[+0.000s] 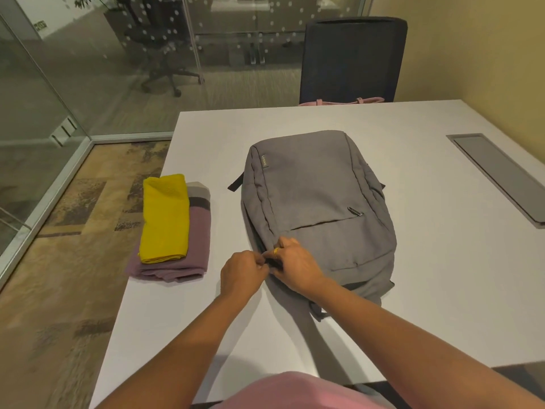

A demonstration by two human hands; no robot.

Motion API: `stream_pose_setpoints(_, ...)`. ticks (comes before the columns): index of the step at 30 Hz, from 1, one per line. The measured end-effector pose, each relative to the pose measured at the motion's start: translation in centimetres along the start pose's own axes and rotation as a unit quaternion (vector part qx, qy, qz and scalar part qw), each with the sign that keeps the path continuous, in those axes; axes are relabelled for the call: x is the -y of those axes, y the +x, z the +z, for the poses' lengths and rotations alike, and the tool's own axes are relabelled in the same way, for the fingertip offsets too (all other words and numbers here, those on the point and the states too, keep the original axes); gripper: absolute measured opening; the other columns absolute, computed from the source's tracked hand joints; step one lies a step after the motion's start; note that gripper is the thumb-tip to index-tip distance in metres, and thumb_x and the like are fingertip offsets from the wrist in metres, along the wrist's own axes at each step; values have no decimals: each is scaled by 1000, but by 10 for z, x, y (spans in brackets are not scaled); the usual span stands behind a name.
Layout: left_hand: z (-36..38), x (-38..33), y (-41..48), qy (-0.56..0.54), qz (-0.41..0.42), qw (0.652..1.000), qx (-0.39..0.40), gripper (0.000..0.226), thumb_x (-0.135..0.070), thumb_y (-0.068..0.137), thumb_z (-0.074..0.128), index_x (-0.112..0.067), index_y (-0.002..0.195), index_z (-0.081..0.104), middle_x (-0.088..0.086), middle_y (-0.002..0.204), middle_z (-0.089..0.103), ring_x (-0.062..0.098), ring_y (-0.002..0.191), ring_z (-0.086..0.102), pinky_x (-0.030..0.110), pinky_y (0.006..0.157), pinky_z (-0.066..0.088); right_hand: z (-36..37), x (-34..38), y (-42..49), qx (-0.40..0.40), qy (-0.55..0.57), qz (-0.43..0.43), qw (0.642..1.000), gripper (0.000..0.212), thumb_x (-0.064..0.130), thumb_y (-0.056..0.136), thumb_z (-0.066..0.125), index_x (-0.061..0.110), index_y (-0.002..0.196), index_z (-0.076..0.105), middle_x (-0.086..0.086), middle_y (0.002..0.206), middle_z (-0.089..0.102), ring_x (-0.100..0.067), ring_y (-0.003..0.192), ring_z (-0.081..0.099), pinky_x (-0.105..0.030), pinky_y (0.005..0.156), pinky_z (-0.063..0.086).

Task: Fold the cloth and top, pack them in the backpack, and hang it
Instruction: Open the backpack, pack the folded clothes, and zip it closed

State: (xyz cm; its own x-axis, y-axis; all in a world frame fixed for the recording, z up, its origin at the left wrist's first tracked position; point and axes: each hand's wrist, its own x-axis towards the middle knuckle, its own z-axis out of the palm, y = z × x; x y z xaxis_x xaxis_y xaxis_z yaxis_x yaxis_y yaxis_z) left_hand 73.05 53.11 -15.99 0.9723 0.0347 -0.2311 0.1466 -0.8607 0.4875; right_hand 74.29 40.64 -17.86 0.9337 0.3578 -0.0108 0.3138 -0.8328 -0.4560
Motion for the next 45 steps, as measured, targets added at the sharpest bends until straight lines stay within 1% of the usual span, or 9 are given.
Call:
stream_pose_setpoints(4,-6,-1,-2,-34,19,997,70,22,-20,84,61,-13,102,72,5,87,68,17,73,56,22,56,38,-2,0,-3,-29,-20,6,999,28,22,88,61,14,114,67,-11,100,56,-25,100,48,-28,70,37)
stream_pose_setpoints(9,-29,3,13,-88,59,990,89,20,-9,79,68,-10,97,74,6,93,72,16,83,64,24,75,48,-5,-2,-13,-68,-32,-6,997,22,22,86,64,11,103,72,-9,91,64,-25,89,53,-29,64,36)
stream_pose_setpoints(12,-25,0,19,-17,130,991,22,35,-5,80,63,-20,111,68,3,107,69,21,90,64,28,81,49,-7,-1,-19,-84,-42,-16,995,21,19,86,63,10,103,72,-10,91,67,-26,86,55,-29,63,36)
stream_pose_setpoints(16,-11,-10,22,122,217,966,65,35,-16,83,67,-23,117,64,4,111,60,25,100,59,31,80,46,-10,-4,-30,-100,5,20,995,18,21,85,65,14,100,73,-8,93,69,-25,88,56,-31,67,43)
stream_pose_setpoints(21,-9,-16,33,91,169,978,88,17,-18,78,73,-12,94,73,9,94,70,27,90,63,33,81,50,-16,-11,-48,-98,104,107,984,17,15,83,67,15,97,75,-7,93,68,-22,83,61,-25,70,46)
stream_pose_setpoints(24,-10,-18,38,79,145,982,94,19,-21,76,75,-10,92,74,12,92,71,28,89,63,34,81,51,-22,-15,-55,-102,174,147,968,15,6,80,67,10,92,76,-7,87,67,-17,75,58,-5,62,40)
stream_pose_setpoints(31,-19,0,46,51,123,990,46,20,-15,73,77,-4,89,74,14,91,70,28,88,62,23,69,37,-32,-29,-69,-96,248,163,950,11,5,78,72,8,88,76,-3,82,67,-1,61,57,-9,64,46)
stream_pose_setpoints(38,-32,27,51,112,91,989,16,14,-18,79,73,-11,91,74,11,95,70,27,85,62,30,66,45,-45,-48,-90,-82,261,184,944,13,7,77,73,7,90,75,5,77,64,4,68,59,-1,66,41)
stream_pose_setpoints(45,-39,-13,43,167,198,962,82,23,-25,75,75,-22,97,73,2,101,65,21,102,56,31,80,48,-47,-53,-94,-71,292,201,932,11,10,79,72,6,89,75,5,76,67,10,64,59,-2,62,42)
